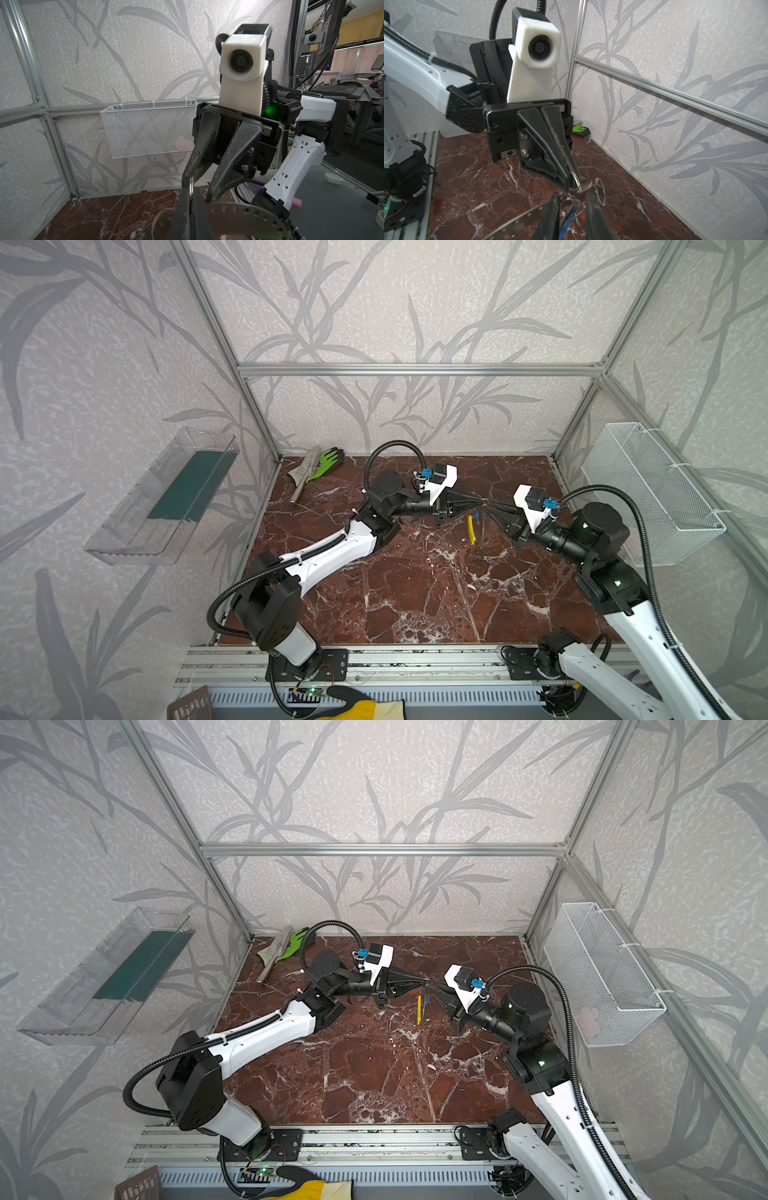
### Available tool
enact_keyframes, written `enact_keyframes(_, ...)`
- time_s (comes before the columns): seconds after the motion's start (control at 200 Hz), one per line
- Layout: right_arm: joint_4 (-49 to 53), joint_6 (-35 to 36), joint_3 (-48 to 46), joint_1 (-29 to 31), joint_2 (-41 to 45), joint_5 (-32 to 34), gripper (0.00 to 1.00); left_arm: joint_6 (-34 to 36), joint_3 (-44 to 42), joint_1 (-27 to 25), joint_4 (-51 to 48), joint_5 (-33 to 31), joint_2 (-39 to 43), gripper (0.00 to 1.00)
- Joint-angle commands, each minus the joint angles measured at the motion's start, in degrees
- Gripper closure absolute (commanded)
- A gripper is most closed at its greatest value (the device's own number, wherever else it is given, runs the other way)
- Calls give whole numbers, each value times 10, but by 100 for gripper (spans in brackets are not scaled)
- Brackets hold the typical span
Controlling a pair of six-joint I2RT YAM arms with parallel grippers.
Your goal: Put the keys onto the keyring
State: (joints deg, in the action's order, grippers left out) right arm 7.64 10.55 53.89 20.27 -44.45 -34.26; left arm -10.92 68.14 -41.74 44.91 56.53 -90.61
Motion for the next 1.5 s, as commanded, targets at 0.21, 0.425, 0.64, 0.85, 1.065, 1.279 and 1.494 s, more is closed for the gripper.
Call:
enact_keyframes(0.21, -16, -25, -4, -12, -1, -23, 75, 9, 7, -3, 12, 18, 29, 100)
enact_keyframes(0.425, -22, -30, -13, -17, -1, -47, 82, 9, 9, -2, 12, 21, 27, 100)
enact_keyframes(0.64, -27, -31, -17, -25, 2, -59, 88, 13, 12, -2, 5, 25, 25, 100)
enact_keyframes(0.85, -36, -31, -23, -30, 11, -63, 95, 31, 17, -2, -21, 28, 24, 100)
enact_keyframes(1.065, -14, -19, -17, -34, 12, -74, 100, 99, 30, -3, -104, 18, 32, 100)
enact_keyframes(1.279, 96, 28, 23, -35, -1, -70, 100, 278, 75, -7, -319, -36, 60, 80)
enact_keyframes(1.494, 177, 60, 64, -35, -24, -71, 100, 468, 150, -33, -545, -107, 66, 77)
